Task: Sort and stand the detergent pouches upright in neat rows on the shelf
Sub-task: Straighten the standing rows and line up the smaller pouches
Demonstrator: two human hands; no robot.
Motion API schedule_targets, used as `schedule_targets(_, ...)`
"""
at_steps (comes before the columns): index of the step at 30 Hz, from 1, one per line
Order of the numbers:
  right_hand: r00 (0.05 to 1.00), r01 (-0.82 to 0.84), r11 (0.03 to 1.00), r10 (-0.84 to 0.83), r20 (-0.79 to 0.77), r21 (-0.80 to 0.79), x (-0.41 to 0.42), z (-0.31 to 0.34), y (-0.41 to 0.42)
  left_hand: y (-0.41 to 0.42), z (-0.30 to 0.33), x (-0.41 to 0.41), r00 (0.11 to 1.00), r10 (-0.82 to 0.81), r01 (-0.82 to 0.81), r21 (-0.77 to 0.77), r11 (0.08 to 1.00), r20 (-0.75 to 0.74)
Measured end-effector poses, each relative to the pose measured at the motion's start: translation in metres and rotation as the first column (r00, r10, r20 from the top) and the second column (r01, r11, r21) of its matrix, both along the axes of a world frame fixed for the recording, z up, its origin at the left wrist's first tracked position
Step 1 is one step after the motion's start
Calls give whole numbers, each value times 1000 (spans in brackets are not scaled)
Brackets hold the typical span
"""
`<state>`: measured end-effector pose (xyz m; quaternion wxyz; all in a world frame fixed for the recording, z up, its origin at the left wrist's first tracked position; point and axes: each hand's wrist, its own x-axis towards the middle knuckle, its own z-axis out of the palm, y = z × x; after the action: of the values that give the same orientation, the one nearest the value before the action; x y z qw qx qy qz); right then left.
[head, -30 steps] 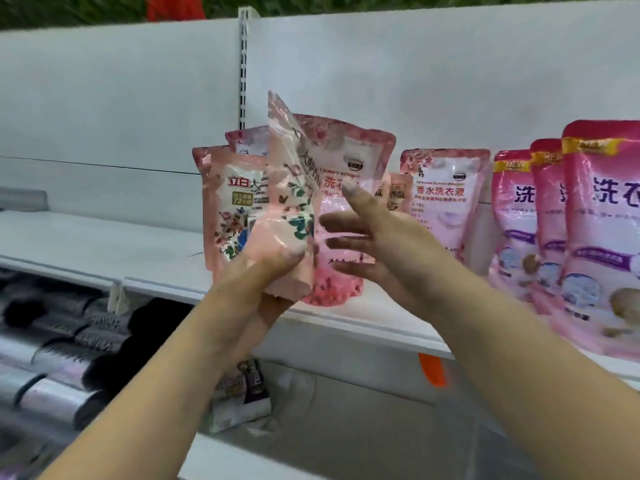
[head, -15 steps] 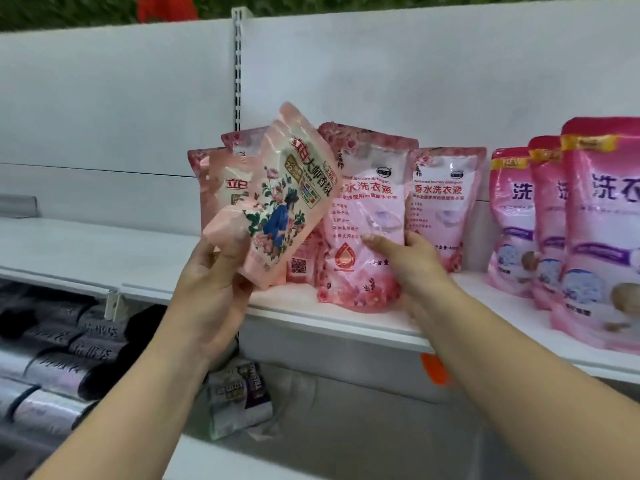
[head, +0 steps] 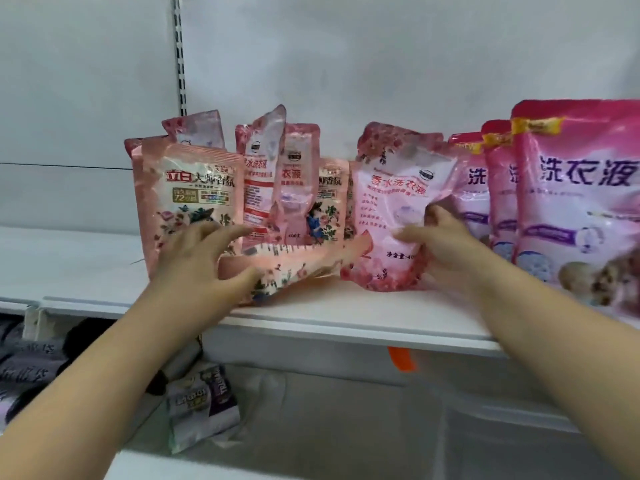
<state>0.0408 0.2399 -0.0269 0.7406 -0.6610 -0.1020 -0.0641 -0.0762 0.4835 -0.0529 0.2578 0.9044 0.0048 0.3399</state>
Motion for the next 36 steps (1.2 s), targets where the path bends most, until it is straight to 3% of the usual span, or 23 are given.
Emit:
schedule_targets(3, 983, -168, 986, 168, -70, -1, -3, 1, -3, -8, 8, -2, 1000, -9, 17, 319, 948, -24)
schedule_targets(6, 986, -146, 988, 150, -73, 51, -1, 2, 2, -23, 14, 3, 993, -21, 68, 436, 897, -112)
schedule_targets(10, 996, -84, 989, 85, -4, 120, 4, 3, 1, -27, 18, 14, 966, 156, -5, 584, 812, -207)
schedule_targets(12, 999, -41, 987, 37, 29, 155, 6, 3, -2, -21, 20, 17, 982, 101, -25, 417, 909, -160)
schedule_targets(14, 999, -24, 985, 15, 52, 170, 8, 2, -4, -13, 20, 16, 999, -14, 13, 24, 1000, 31)
schedule_targets(16, 998, -49, 981, 39, 57, 189, 9, 1, -5, -7, 18, 15, 964, -43, 127, -315, 941, 261)
schedule_targets(17, 997, -61, 979, 50, 62, 193, 10, 0, -5, -6, 16, 17, 952, -28, 143, -364, 920, 303)
schedule_targets(20, 995, -66, 980, 50, 88, 188, 10, -1, -5, -5, 6, 29, 980, -28, 83, -281, 956, 195)
schedule_targets(23, 994, -50, 982, 31, 106, 184, 8, -1, -5, 0, -3, 39, 986, 60, 8, -406, 914, 155)
schedule_targets(27, 993, -40, 981, 19, 113, 190, 6, -1, -3, 7, -12, 34, 927, 166, 12, -468, 884, 337)
schedule_targets(29, 996, -16, 979, -2, 90, 202, 7, 0, -2, 0, -10, 23, 841, 192, 32, -401, 915, 505)
schedule_targets(31, 999, 1, 972, -14, 53, 235, 4, 1, -1, -17, -7, 9, 742, 19, 182, -229, 956, 670)
schedule_targets(32, 998, 20, 971, -32, 46, 237, 4, 3, -1, -27, -7, 4, 723, -119, 280, -131, 951, 681)
schedule_targets(34, 999, 40, 967, -46, 16, 251, 5, 7, -1, -49, -2, -2, 769, -331, 429, -59, 901, 547)
schedule_targets(36, 1000, 16, 954, -7, -29, 299, 4, 14, -1, -70, 7, 11, 873, -408, 451, -121, 884, 268)
